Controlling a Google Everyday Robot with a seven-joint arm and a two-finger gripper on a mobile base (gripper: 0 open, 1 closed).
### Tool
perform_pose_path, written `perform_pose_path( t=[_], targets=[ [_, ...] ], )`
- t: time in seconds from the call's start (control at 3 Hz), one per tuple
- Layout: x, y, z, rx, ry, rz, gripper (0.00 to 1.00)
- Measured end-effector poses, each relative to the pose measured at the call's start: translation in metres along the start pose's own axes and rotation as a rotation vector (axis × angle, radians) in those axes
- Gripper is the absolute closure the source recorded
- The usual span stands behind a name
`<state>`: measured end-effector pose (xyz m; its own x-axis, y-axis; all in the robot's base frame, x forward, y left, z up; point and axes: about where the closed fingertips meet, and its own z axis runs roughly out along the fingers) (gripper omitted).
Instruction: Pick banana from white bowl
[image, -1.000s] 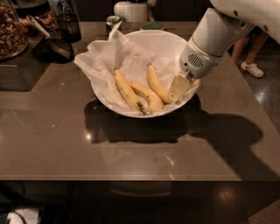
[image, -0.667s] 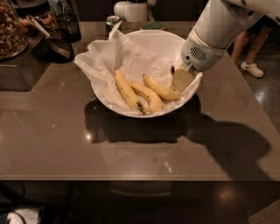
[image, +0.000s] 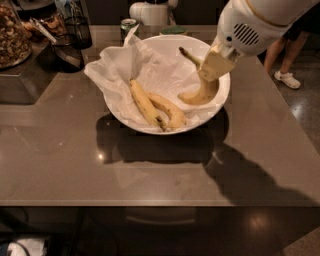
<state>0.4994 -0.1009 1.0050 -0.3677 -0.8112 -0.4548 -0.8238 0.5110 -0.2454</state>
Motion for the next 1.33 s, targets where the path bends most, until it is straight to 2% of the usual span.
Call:
perform_pose_path(
  t=[0.33, 0.67, 1.0, 1.33],
  targets=[
    [-0.007, 0.002, -0.033, 0.064, -0.079, -0.030, 1.00],
    [-0.005, 0.000, -0.057, 0.092, -0.157, -0.026, 1.00],
    [0.014, -0.005, -0.080, 0.109, -0.253, -0.017, 1.00],
    [0.032, -0.006, -0.091, 0.066, -0.343, -0.046, 1.00]
  ],
)
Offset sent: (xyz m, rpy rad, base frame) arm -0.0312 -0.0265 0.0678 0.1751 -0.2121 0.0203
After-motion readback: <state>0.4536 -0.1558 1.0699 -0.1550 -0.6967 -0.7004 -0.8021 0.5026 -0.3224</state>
